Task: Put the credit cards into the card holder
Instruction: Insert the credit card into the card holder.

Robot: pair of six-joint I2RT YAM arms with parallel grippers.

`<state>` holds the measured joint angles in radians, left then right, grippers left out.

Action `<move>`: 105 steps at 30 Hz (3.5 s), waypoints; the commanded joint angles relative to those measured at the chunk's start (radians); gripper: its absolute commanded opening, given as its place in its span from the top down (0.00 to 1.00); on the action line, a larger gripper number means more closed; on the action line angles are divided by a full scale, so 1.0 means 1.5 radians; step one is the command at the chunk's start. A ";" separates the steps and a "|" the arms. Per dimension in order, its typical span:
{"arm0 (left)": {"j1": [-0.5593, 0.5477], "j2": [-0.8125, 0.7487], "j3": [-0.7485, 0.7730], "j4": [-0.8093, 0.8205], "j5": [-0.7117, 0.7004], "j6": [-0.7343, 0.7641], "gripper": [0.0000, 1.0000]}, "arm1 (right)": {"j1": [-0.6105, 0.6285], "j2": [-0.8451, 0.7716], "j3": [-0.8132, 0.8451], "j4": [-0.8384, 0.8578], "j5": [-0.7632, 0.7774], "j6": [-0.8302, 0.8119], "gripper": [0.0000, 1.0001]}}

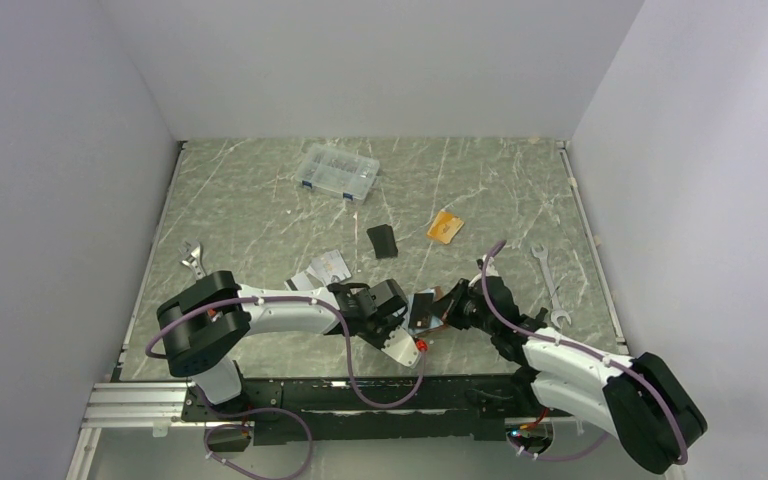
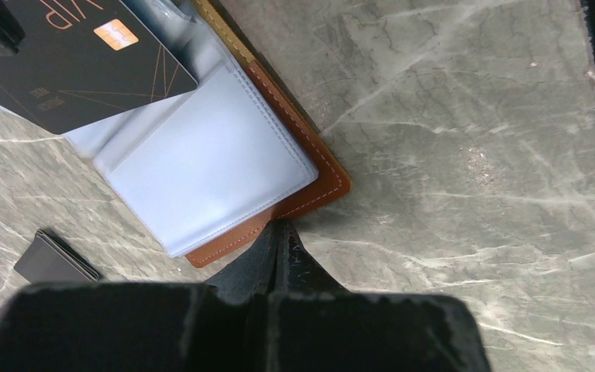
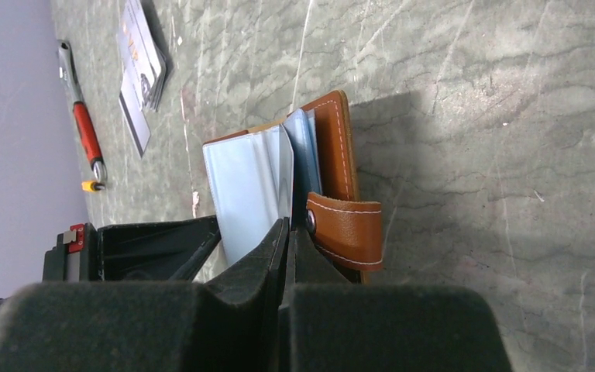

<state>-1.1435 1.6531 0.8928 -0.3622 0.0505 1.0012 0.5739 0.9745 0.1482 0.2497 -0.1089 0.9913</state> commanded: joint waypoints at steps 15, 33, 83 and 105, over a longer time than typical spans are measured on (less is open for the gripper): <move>-0.014 0.057 -0.014 -0.088 0.070 -0.018 1.00 | 0.032 0.119 0.046 -0.016 -0.027 -0.105 1.00; -0.007 0.058 -0.021 -0.083 0.064 -0.016 1.00 | 0.013 0.172 0.113 -0.127 -0.092 -0.201 1.00; -0.001 0.050 -0.022 -0.084 0.068 -0.016 1.00 | 0.034 0.198 0.217 -0.257 -0.074 -0.207 0.64; 0.004 0.043 -0.042 -0.065 0.057 -0.002 1.00 | 0.104 0.302 0.304 -0.220 -0.049 -0.188 0.66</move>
<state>-1.1378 1.6573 0.8978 -0.3676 0.0551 1.0073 0.6956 1.3872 0.5755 -0.1223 -0.2073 0.6991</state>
